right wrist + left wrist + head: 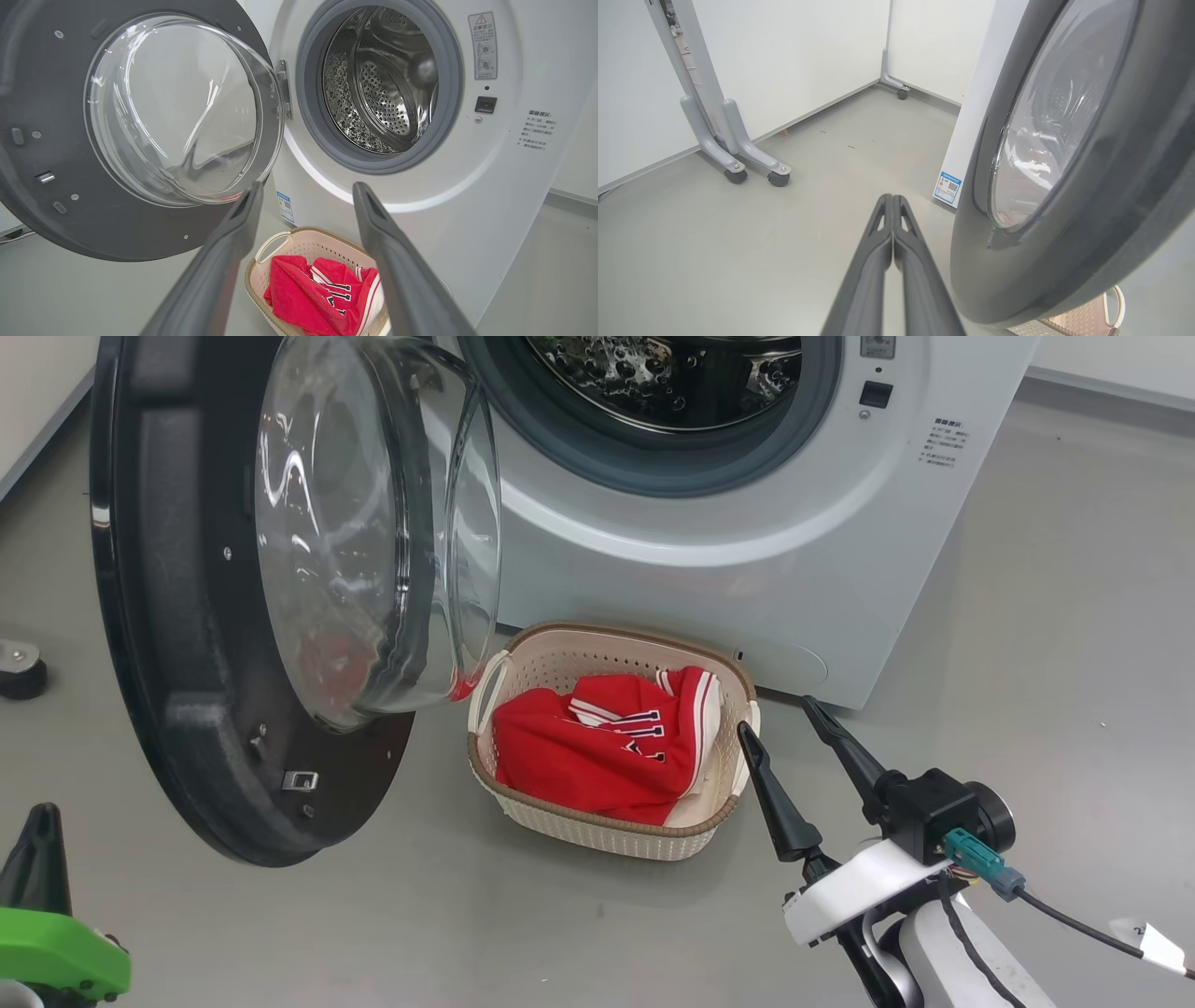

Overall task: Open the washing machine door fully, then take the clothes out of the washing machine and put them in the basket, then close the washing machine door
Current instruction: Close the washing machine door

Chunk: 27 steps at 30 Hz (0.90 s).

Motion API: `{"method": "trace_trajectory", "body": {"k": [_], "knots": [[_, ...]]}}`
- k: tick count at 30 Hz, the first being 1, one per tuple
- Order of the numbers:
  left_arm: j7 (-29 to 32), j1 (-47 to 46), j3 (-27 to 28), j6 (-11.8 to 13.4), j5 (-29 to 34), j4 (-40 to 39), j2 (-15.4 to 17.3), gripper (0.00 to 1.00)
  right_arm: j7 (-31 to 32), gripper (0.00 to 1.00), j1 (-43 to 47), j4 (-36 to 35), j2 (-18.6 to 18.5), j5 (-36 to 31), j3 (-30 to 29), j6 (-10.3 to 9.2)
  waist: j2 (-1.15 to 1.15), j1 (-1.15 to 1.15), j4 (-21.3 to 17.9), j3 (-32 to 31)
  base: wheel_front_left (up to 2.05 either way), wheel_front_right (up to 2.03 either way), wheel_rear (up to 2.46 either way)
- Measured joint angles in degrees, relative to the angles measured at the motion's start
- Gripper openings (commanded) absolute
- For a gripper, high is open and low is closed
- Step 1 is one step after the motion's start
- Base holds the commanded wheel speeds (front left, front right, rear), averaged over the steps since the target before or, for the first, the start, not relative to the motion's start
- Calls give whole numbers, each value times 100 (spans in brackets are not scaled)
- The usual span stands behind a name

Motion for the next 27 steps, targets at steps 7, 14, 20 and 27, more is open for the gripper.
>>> {"method": "trace_trajectory", "body": {"k": [7, 14, 20, 27], "knots": [[-725, 107, -55, -1, 183, -3, -68, 25, 0, 100, 7, -5, 1, 8, 3, 0, 0, 0, -4, -38, 0, 0, 0], [-1128, 263, -103, -1, 394, 190, -98, 100, 0, 100, 14, -10, 3, 76, 34, 0, 0, 0, 0, -59, 0, 0, 0], [-1451, 305, -133, -1, 537, 283, -109, 100, 0, 100, 34, -7, 3, 100, 55, 0, 0, 0, -2, -97, 0, 0, 0], [-1708, 316, -196, -1, 584, 375, -109, 100, 0, 100, 119, -1, 4, 113, 101, 0, 0, 0, -8, -166, 0, 0, 0]]}}
